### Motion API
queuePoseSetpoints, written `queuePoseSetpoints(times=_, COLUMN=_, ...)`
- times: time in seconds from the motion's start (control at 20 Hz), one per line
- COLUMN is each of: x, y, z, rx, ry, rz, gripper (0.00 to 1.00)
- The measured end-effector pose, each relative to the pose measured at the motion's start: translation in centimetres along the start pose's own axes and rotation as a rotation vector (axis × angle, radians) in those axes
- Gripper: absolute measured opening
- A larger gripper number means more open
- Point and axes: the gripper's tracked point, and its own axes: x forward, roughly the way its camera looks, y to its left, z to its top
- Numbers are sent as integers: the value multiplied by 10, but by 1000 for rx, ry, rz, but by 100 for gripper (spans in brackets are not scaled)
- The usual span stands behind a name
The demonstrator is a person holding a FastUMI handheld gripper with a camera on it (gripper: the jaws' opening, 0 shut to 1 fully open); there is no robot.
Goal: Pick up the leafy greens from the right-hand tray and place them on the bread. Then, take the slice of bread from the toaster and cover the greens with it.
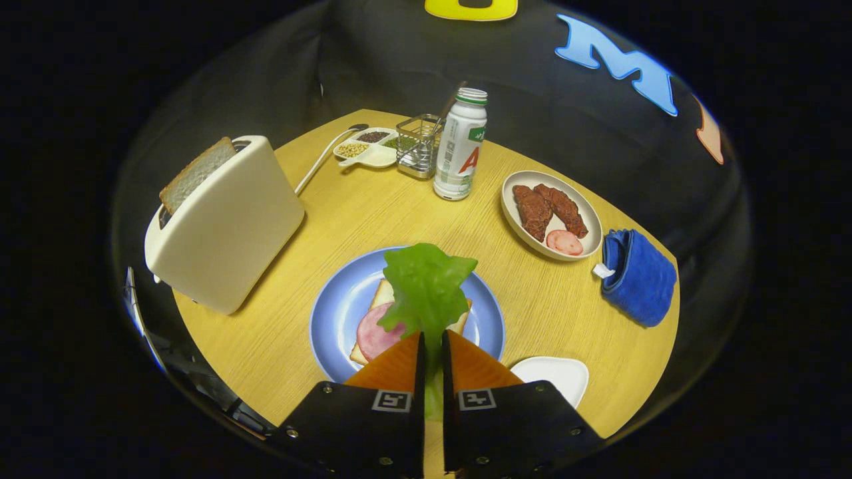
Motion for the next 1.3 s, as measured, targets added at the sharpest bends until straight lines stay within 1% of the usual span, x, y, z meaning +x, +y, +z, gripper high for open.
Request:
queuePoseSetpoints(times=0.3, x=3, y=7, z=0, rx=-12, ry=6, rz=4, gripper=12)
queuePoseSetpoints(times=0.35, x=3, y=11, z=0, rx=-7, ry=8, rz=15, gripper=16)
queuePoseSetpoints(times=0.45, x=4, y=9, z=-3, rx=-13, ry=14, rz=8, gripper=23)
queuePoseSetpoints(times=0.55, x=2, y=9, z=0, rx=-23, ry=2, rz=5, gripper=34)
queuePoseSetpoints(times=0.6, x=0, y=10, z=2, rx=-22, ry=-11, rz=13, gripper=35)
queuePoseSetpoints(times=0.65, x=-4, y=12, z=4, rx=-20, ry=-27, rz=21, gripper=43)
queuePoseSetpoints(times=0.7, x=-7, y=16, z=8, rx=-16, ry=-46, rz=34, gripper=58)
queuePoseSetpoints(times=0.8, x=-17, y=22, z=15, rx=2, ry=-99, rz=52, gripper=58)
queuePoseSetpoints(times=1.05, x=-44, y=40, z=30, rx=51, ry=-264, rz=58, gripper=58)
queuePoseSetpoints(times=1.2, x=-64, y=53, z=42, rx=50, ry=-435, rz=8, gripper=59)
queuePoseSetpoints(times=1.25, x=-69, y=62, z=41, rx=49, ry=-469, rz=1, gripper=59)
queuePoseSetpoints(times=1.3, x=-74, y=73, z=42, rx=63, ry=-504, rz=12, gripper=59)
